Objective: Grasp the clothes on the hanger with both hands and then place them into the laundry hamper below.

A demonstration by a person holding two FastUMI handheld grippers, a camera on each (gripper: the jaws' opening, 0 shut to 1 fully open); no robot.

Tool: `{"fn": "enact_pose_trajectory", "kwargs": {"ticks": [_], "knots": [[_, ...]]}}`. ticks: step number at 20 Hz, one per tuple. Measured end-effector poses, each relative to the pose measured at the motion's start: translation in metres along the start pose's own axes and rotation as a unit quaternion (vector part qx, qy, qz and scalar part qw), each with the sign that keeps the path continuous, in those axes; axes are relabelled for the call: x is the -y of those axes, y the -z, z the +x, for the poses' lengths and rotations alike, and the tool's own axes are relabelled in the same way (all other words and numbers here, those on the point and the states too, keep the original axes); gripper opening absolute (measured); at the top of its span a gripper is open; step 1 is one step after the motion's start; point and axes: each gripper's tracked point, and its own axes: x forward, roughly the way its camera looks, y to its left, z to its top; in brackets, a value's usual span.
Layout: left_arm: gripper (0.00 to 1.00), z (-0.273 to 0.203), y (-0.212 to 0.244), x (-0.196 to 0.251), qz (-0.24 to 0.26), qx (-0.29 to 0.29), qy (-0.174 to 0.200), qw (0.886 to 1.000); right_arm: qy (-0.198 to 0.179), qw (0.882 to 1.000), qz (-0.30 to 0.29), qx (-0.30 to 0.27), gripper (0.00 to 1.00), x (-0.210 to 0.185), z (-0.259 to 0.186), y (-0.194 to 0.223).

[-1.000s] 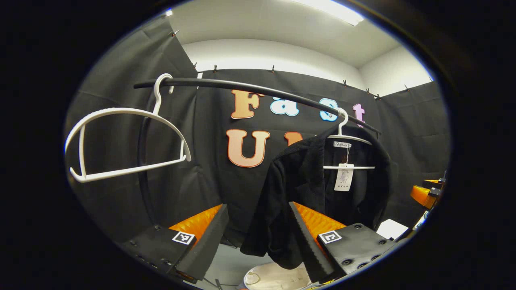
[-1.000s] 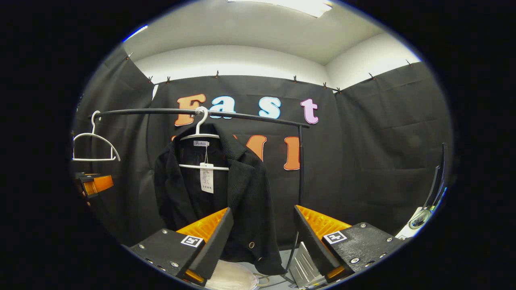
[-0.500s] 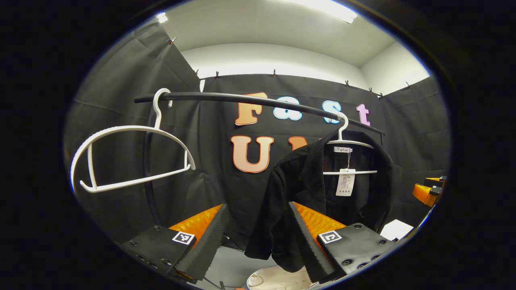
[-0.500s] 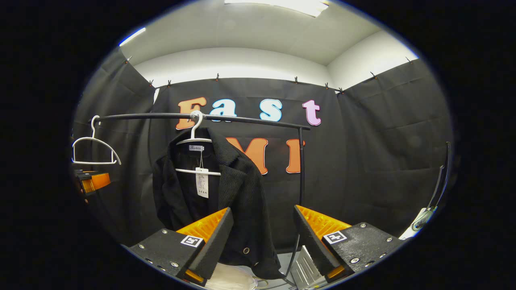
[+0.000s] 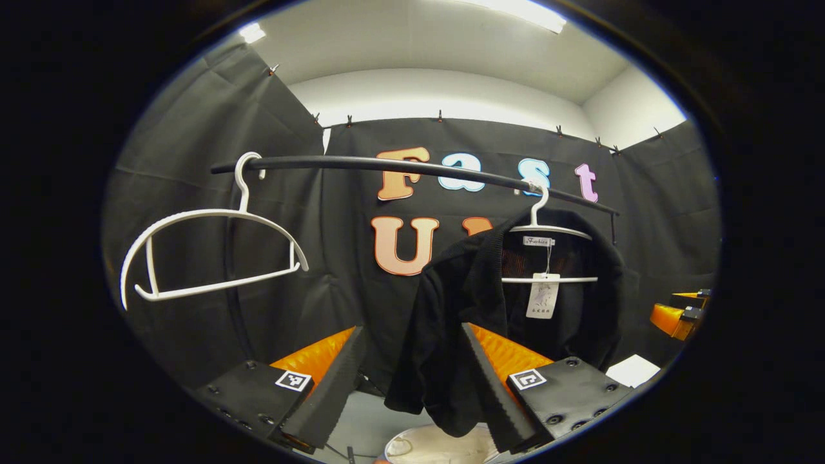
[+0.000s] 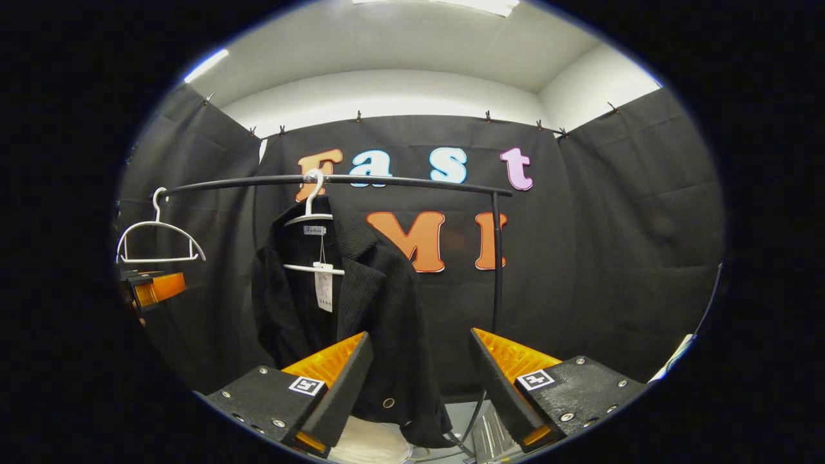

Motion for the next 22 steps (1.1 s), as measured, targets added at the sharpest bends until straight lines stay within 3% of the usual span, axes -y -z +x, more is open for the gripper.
{"fn": "enact_pose_trajectory", "kwargs": {"ticks": [11, 22], "knots": [[0.93, -0.020, 0.012, -0.007, 0.006, -0.016, -0.053, 0.998, -0.079, 0.995, 0.038, -0.054, 0.93, -0.035, 0.047, 0.041], [0.96, -0.001, 0.018, -0.024, 0.011, -0.025, -0.056, 0.998, -0.075, 0.991, 0.066, -0.093, 0.93, -0.057, 0.092, 0.076]]}}
